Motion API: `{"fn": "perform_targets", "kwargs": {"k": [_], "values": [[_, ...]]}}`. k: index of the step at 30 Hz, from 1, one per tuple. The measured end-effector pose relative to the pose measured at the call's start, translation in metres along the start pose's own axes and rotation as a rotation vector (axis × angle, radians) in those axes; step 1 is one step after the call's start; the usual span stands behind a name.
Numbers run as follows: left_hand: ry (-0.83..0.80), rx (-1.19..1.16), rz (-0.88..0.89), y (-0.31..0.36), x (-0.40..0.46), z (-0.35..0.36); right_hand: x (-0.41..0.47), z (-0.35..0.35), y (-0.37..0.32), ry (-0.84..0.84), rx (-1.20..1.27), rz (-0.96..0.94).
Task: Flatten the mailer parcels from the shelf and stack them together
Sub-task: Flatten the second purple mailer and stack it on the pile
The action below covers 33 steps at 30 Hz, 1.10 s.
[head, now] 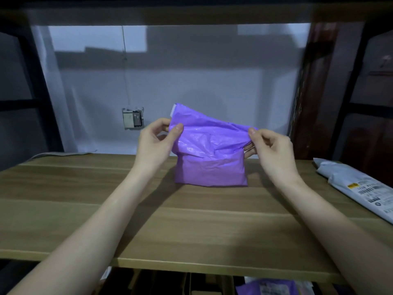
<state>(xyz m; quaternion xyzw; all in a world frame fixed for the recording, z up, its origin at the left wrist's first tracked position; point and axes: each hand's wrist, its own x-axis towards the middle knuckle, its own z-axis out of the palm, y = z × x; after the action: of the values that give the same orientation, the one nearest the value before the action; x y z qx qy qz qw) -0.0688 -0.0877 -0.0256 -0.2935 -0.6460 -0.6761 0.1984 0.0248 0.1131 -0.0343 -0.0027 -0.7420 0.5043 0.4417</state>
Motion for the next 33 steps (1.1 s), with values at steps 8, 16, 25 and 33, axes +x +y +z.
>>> {"fn": "perform_targets", "kwargs": {"k": [8, 16, 25, 33], "values": [[0.183, 0.005, -0.011, -0.012, 0.004, -0.013, -0.009, -0.003, 0.001, -0.406, 0.046, 0.233], [0.167, 0.197, 0.041, -0.015, -0.001, -0.005, -0.005, -0.006, 0.004, -0.18, -0.273, 0.006], [-0.14, 0.339, 0.336, -0.006, -0.013, 0.001, -0.003, -0.012, 0.006, -0.111, -0.494, -0.142], [-0.046, 0.205, 0.102, -0.004, -0.009, 0.0, -0.003, -0.013, 0.008, -0.21, -0.478, -0.16]]}}
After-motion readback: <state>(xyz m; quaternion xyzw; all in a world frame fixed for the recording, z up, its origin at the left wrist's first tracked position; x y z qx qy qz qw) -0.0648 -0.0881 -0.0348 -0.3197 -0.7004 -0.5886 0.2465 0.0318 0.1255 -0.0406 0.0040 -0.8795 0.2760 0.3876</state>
